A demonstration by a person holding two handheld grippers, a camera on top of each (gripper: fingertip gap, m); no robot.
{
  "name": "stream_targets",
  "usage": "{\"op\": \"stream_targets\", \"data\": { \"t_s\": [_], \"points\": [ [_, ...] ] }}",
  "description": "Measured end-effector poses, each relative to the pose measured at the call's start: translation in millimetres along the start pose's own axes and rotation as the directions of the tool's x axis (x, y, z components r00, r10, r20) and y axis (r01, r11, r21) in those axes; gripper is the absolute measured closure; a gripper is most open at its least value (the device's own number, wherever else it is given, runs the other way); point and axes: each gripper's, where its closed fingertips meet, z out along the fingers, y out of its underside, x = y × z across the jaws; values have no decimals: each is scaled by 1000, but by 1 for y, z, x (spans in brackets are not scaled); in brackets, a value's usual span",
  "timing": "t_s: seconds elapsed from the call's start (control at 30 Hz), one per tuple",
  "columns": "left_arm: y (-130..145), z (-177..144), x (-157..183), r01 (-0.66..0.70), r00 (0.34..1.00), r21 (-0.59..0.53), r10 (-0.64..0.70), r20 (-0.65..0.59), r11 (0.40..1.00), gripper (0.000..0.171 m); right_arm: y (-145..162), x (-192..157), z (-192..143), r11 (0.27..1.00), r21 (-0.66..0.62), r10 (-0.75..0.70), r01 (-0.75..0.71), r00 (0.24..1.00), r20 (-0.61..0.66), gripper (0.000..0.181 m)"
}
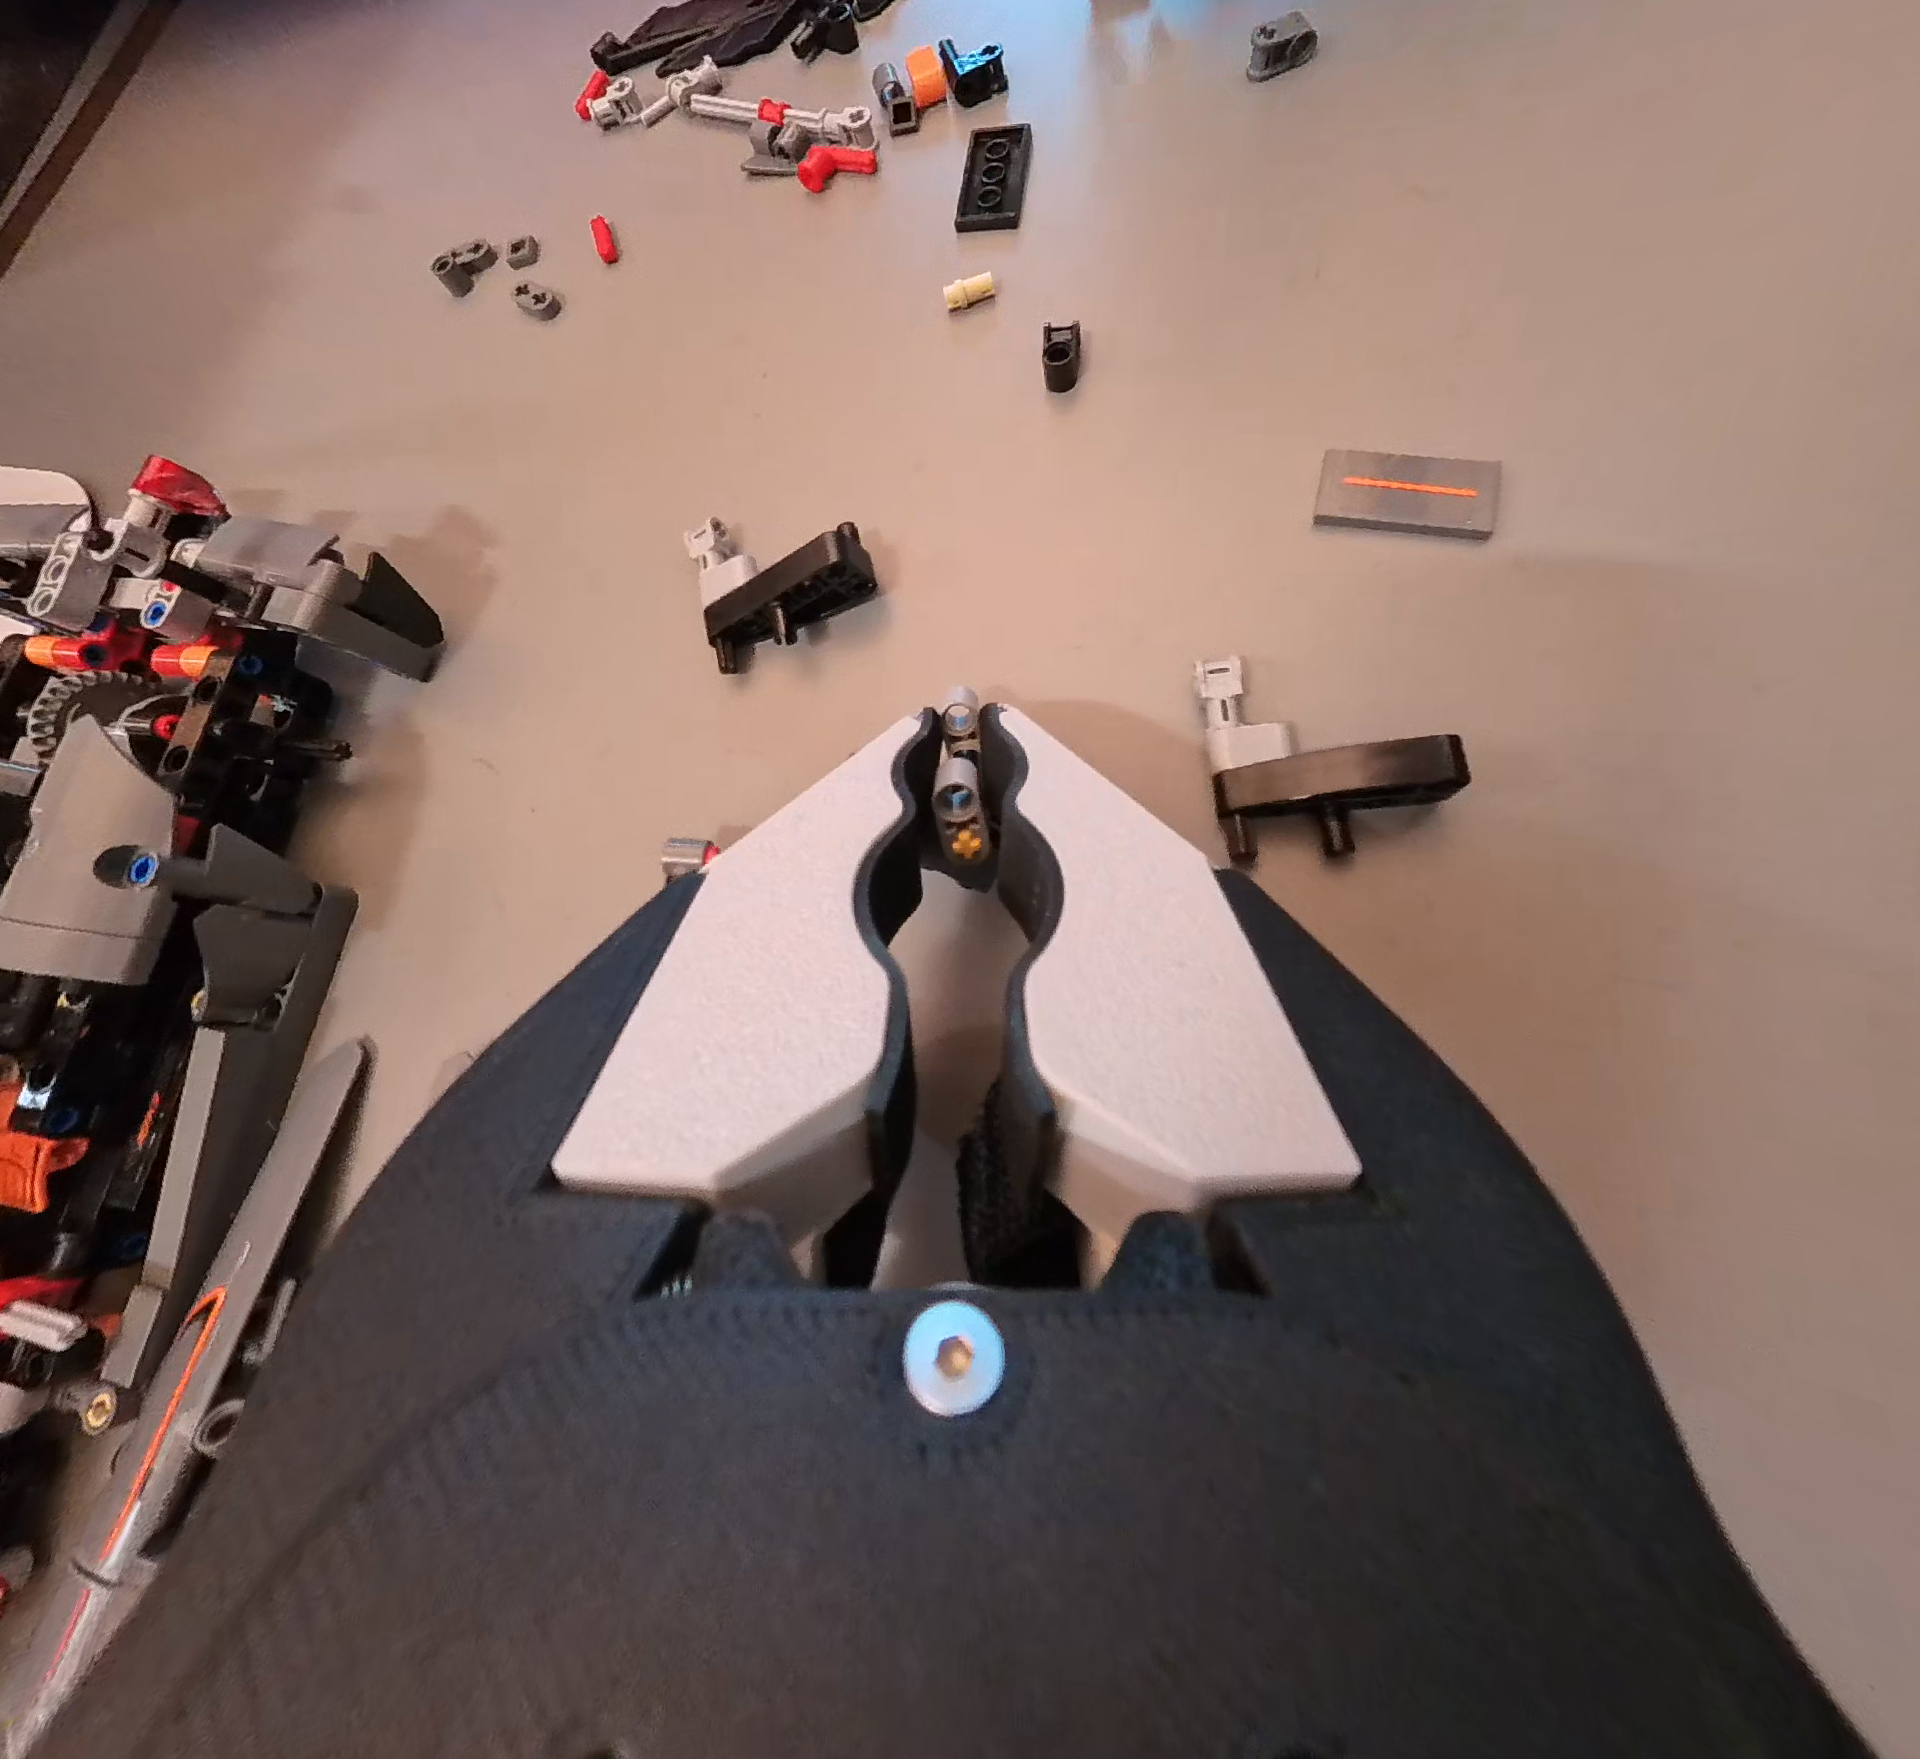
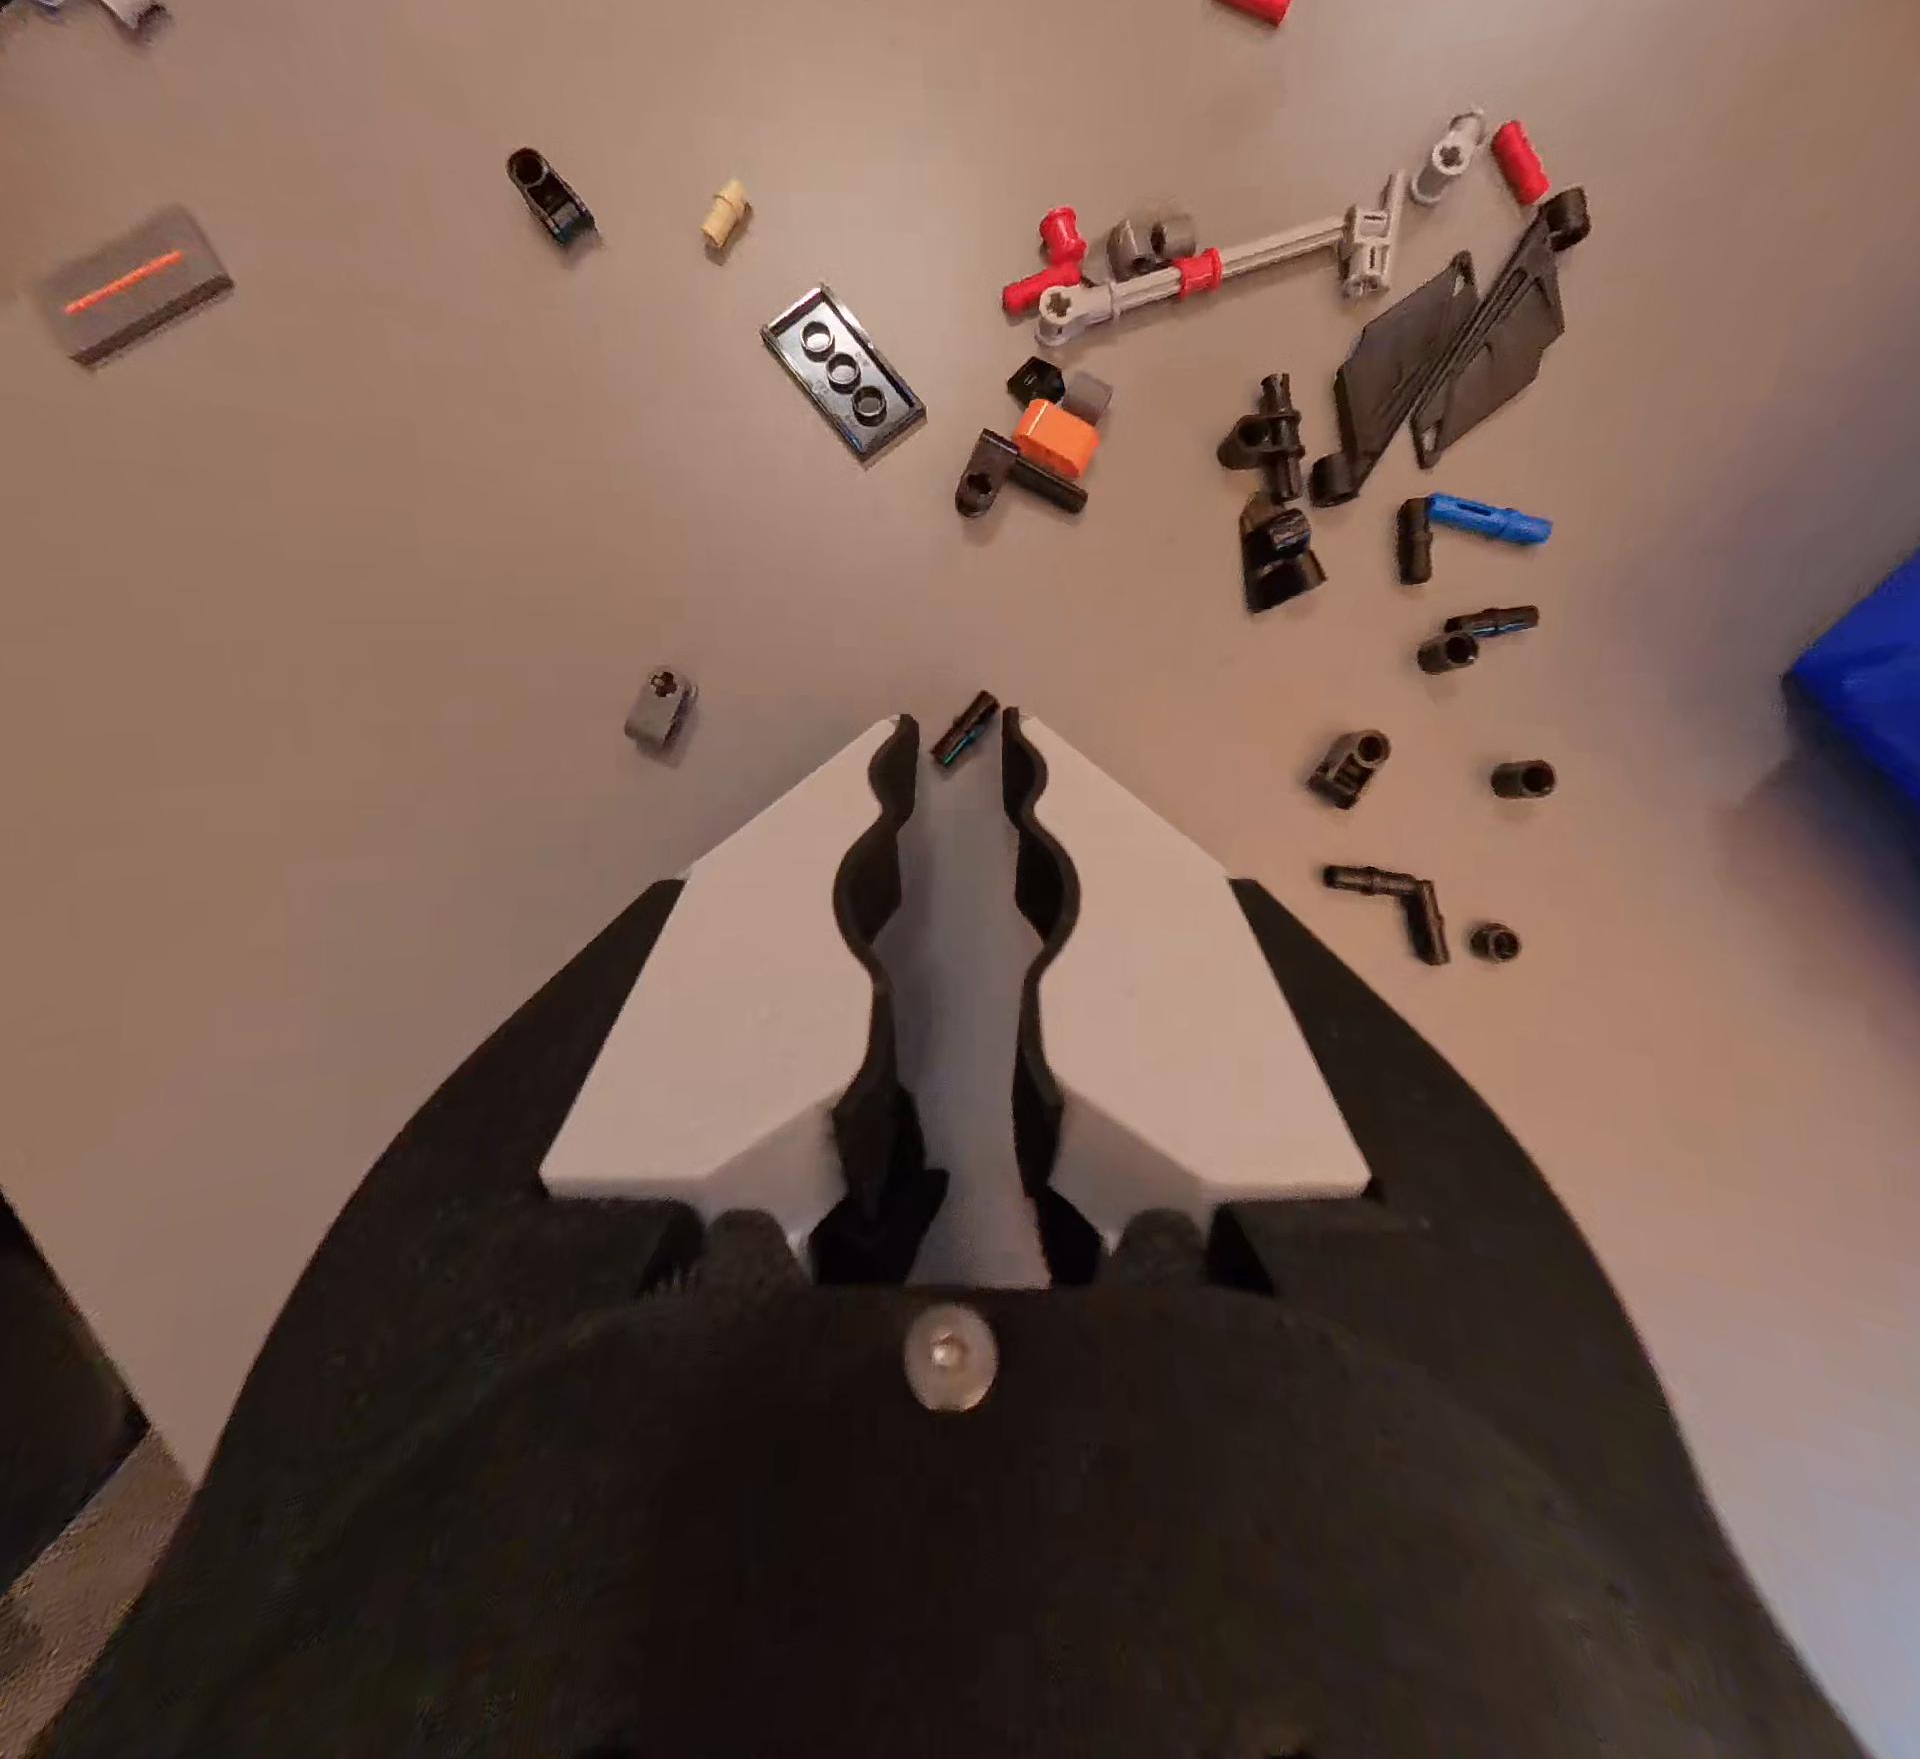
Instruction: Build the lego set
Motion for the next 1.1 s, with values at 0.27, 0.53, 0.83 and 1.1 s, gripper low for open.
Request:
{"op": "stream_targets", "data": {
  "t_s": [0.27,0.53,0.83,1.1],
  "points": [
    [0,0,0,-4,1000,0,4,4,1000,166,-2,-5,4,996,70,66,-62,997,-48,168],
    [0,0,0,0,1000,0,0,-3,1000,166,6,-10,-3,993,97,67,-63,997,-37,165],
    [0,0,0,3,1000,-2,-3,0,1000,166,0,-15,2,995,95,20,-20,1000,0,170],
    [1,0,0,3,1000,-3,-3,0,1000,166,-5,-21,6,994,111,2,-6,999,37,178]
  ]
}}
